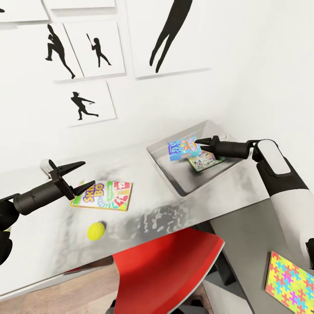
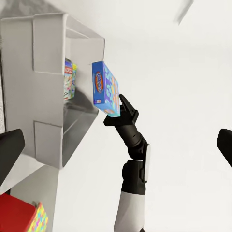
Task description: Put all the toys in the child's room - the three board games (two on the bed and one on the table), the two jigsaw puzzles on the table, and the tennis ball on the table - inside the toy box on the table in the child's room.
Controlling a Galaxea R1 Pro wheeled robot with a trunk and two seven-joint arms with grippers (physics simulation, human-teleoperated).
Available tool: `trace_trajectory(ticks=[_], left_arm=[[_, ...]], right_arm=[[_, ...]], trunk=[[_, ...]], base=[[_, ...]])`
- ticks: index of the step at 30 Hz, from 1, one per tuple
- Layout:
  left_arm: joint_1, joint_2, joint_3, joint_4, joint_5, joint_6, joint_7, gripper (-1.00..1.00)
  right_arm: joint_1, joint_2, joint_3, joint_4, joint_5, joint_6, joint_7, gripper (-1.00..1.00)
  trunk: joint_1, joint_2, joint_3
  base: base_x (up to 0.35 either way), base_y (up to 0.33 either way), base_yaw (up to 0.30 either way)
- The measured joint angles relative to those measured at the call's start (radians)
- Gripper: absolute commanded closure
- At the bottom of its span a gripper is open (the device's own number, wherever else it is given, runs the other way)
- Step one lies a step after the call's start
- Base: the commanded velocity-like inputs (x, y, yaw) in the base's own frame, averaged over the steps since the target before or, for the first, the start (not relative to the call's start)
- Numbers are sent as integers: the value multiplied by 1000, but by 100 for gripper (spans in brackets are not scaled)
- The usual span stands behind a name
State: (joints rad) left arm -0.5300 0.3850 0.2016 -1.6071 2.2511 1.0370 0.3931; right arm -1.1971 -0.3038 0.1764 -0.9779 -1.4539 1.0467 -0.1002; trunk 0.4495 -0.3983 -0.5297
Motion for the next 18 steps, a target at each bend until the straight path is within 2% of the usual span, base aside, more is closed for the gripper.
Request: trace_trajectory(ticks=[18], left_arm=[[0, 1, 0, 0, 0, 1, 0, -100]], right_arm=[[-3, -2, -3, 0, -11, 0, 9, 100]], trunk=[[0, 0, -29]], base=[[0, 0, 0]])
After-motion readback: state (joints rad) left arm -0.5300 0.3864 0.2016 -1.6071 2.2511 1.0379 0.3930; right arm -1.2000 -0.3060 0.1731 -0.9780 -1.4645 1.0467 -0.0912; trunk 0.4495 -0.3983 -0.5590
